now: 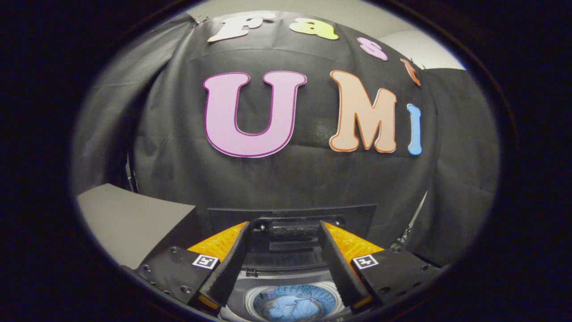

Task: Put the clothes into the washing machine and then close the washing machine lid.

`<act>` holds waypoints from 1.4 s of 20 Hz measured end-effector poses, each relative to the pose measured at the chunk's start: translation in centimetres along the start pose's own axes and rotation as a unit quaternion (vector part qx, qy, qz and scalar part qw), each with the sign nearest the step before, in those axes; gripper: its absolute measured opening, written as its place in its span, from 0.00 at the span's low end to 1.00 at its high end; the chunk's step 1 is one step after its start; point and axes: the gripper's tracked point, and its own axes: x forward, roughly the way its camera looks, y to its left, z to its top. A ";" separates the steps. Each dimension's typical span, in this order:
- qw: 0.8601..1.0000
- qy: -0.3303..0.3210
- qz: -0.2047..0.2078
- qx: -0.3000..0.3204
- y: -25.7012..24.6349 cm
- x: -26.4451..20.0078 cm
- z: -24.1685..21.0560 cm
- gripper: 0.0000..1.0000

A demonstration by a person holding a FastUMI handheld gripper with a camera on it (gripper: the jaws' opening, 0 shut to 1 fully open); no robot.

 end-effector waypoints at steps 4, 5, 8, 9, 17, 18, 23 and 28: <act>1.000 0.010 -0.011 0.016 0.1 3.7 1.7 0.98; 1.000 0.012 -0.011 0.020 0.3 4.8 2.1 0.98; 0.999 0.019 -0.013 0.027 0.9 7.8 2.4 0.98; 0.999 0.022 -0.015 0.024 1.1 9.0 2.3 0.98; 0.998 0.063 -0.018 -0.010 1.7 12.1 -1.1 0.99; 0.998 0.060 -0.019 -0.012 1.6 11.8 -0.9 0.99; 0.998 0.058 -0.010 -0.013 1.3 9.3 -1.3 0.99; 0.998 0.061 -0.007 -0.019 1.1 6.3 -1.9 0.99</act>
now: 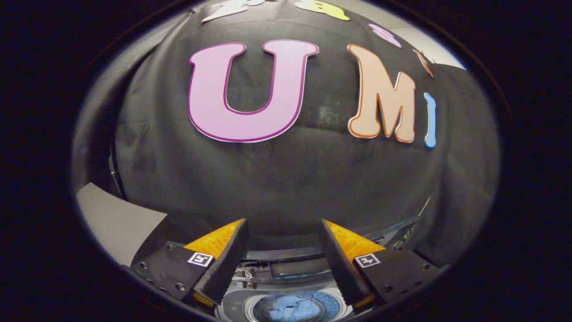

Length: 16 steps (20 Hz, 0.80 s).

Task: Put the clothes into the washing machine and then close the washing machine lid.

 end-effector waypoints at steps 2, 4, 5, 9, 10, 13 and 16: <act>1.000 0.002 0.001 -0.003 -0.2 -1.1 -0.4 0.99; 1.000 0.005 0.005 -0.005 -0.3 -2.3 -1.0 0.99; 1.000 0.007 0.007 -0.005 -0.3 -2.8 -1.4 0.99; 1.000 0.009 0.015 -0.004 -0.5 -4.5 -2.6 0.99; 1.000 0.010 0.017 -0.004 -0.6 -5.1 -3.0 0.99; 0.999 0.021 0.024 -0.001 -0.6 -6.1 -4.4 0.99; 0.999 0.034 0.026 -0.002 -0.9 -6.8 -6.1 0.98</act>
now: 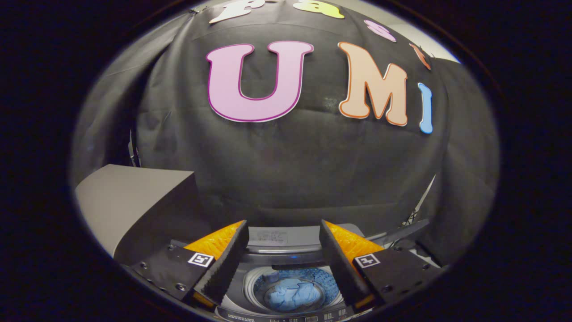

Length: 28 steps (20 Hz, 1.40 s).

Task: Put the clothes into the washing machine and then close the washing machine lid.

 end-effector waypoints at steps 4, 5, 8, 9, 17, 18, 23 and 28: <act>1.000 0.003 0.007 0.008 -0.2 -0.1 -1.6 0.98; 1.000 0.005 0.010 0.012 -0.1 -0.3 -1.9 0.99; 1.000 0.001 0.012 0.009 -0.1 -0.3 -1.6 0.99; 1.000 0.000 0.013 0.009 -0.1 -0.4 -1.6 0.99; 1.000 -0.018 0.014 -0.001 -1.0 -0.7 -2.1 0.99; 1.000 -0.021 0.016 0.001 -1.2 -0.8 -2.1 0.99; 0.999 -0.049 0.014 0.005 -3.5 -2.1 -2.3 0.98; 0.996 -0.088 0.019 0.013 -6.3 -4.5 -2.3 0.98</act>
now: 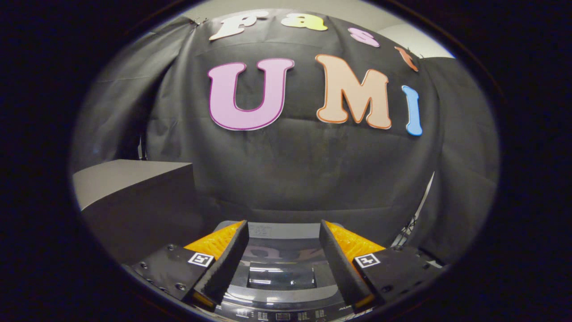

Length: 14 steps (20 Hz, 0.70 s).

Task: Put the clothes into the washing machine and then close the washing machine lid.

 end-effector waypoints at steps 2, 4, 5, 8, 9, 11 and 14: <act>1.000 -0.016 0.001 0.000 -1.2 -1.5 0.0 0.98; 1.000 -0.031 0.000 -0.006 -2.5 -2.9 -0.1 0.98; 0.999 -0.041 0.002 -0.011 -3.1 -3.7 0.0 0.98; 0.998 -0.062 -0.010 -0.029 -5.6 -6.3 -0.6 0.98; 0.997 -0.065 -0.013 -0.030 -6.3 -7.1 -1.2 0.98; 0.997 -0.071 -0.005 -0.026 -7.0 -8.5 -2.6 0.98; 0.997 -0.074 0.002 -0.020 -8.3 -10.9 -5.5 0.98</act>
